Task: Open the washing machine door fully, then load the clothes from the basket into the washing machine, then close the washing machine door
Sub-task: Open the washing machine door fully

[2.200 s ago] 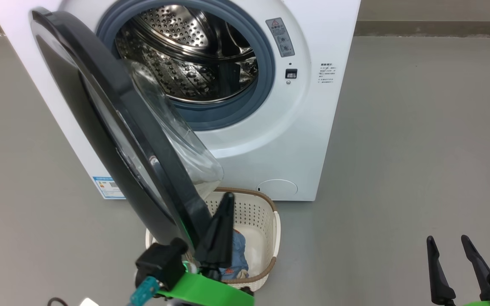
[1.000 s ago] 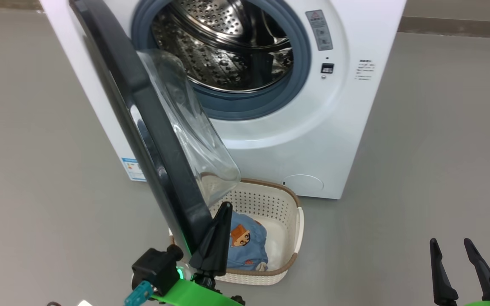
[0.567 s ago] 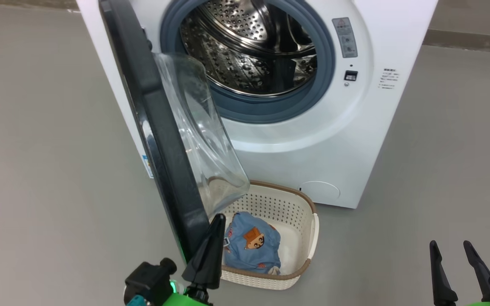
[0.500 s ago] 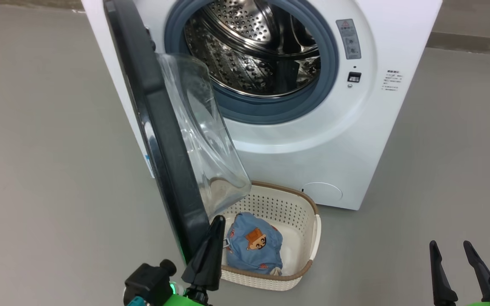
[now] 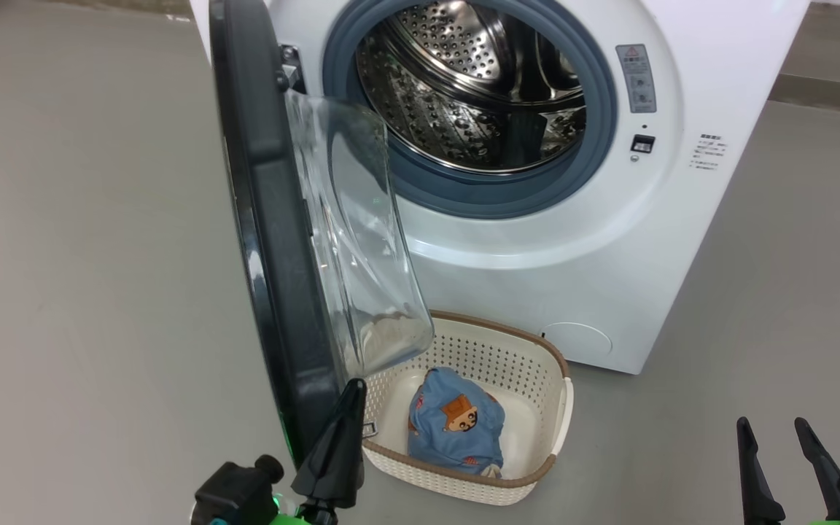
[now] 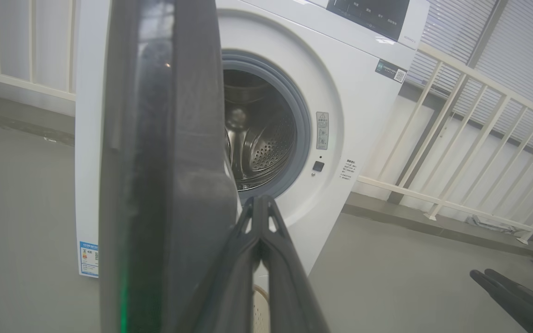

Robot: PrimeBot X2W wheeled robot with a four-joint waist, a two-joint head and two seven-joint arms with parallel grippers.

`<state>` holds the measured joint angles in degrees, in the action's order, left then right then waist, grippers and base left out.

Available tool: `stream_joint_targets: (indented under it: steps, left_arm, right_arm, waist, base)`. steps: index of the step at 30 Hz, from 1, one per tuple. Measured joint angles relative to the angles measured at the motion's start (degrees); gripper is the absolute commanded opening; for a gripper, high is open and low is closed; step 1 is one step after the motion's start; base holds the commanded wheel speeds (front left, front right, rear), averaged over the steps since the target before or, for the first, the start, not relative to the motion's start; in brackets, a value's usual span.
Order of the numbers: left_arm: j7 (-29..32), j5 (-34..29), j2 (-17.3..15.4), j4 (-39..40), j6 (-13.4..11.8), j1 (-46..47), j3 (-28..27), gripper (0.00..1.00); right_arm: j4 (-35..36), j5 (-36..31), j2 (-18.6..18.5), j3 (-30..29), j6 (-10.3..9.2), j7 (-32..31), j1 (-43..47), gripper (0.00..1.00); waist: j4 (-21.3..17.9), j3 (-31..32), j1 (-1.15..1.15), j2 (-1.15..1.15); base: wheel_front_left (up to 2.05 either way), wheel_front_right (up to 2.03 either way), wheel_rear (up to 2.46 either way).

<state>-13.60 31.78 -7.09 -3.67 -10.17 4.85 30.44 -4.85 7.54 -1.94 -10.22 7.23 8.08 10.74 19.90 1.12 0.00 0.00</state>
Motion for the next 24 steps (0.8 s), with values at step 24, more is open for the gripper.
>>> stream_joint_targets:
  steps: [24]
  left_arm:
    - [0.4,0.6,-3.4,0.1,-5.6,-0.5,-7.4,0.00]
  right_arm:
    - [-0.4,0.0,0.0,0.5,0.00,0.0,-0.1,1.00]
  waist:
    - [3.6,-1.7,0.00,0.00]
  base:
    - [0.00,0.00,0.00]
